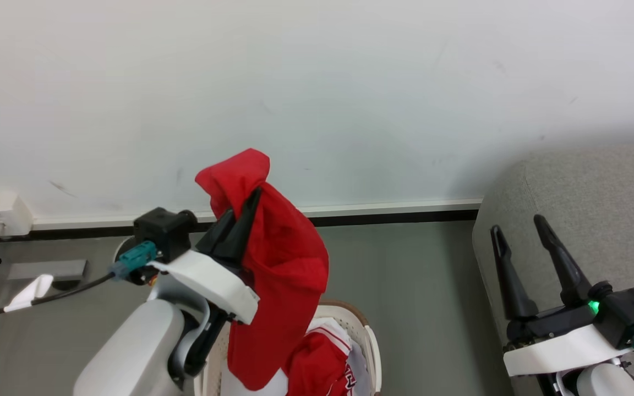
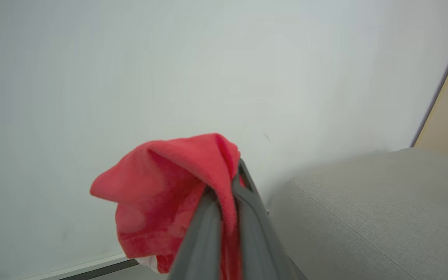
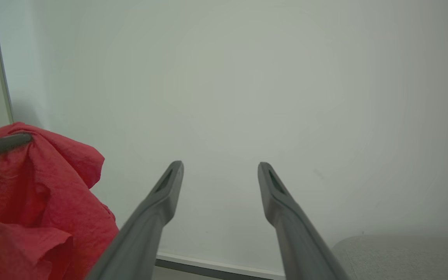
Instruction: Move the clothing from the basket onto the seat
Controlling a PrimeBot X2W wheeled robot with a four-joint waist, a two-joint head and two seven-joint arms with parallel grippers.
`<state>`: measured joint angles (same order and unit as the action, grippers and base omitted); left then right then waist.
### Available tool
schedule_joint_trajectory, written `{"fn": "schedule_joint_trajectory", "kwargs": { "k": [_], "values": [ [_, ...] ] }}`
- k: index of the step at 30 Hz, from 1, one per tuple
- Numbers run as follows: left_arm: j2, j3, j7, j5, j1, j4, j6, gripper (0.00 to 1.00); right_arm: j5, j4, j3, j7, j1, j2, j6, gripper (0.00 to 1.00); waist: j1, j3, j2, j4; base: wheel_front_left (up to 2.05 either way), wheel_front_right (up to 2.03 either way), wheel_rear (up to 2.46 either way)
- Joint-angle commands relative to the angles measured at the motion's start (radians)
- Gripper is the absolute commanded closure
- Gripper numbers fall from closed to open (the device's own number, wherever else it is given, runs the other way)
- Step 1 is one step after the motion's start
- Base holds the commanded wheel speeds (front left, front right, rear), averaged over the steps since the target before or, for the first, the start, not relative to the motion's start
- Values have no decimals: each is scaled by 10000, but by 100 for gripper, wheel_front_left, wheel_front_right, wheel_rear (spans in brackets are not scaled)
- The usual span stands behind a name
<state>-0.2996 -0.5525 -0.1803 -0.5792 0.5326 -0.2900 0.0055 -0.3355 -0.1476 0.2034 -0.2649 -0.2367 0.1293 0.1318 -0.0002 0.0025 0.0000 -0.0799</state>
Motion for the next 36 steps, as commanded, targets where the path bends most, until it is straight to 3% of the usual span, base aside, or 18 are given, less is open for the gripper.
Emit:
{"fn": "schedule_joint_trajectory", "kwargs": {
  "k": [1, 8, 17, 26, 36],
  "values": [
    [-110, 26, 148, 38, -173, 314, 132, 100, -54, 11, 72, 9, 173, 71, -21, 0, 2, -36, 0, 17, 0, 0, 0],
    [-308, -18, 682, 19, -334, 1390, 456, 100, -134, 11, 377, 9, 160, 167, -21, 0, 2, -40, 0, 16, 0, 0, 0],
    [-406, -150, 930, -4, -241, 1751, 471, 100, -278, -88, 1165, 9, -99, 426, -21, 0, 2, 84, 0, 92, 0, 0, 0],
    [-241, -421, 965, 73, 58, 1565, 267, 100, -654, -330, 3227, 8, -978, 799, -21, 0, 2, 238, 0, 330, 0, 0, 0],
    [229, -1121, 999, 177, 264, 1321, -155, 100, -1311, -1454, 5072, 9, -2155, 1022, -21, 0, 2, 213, 0, 1026, 0, 0, 0]
  ]
}}
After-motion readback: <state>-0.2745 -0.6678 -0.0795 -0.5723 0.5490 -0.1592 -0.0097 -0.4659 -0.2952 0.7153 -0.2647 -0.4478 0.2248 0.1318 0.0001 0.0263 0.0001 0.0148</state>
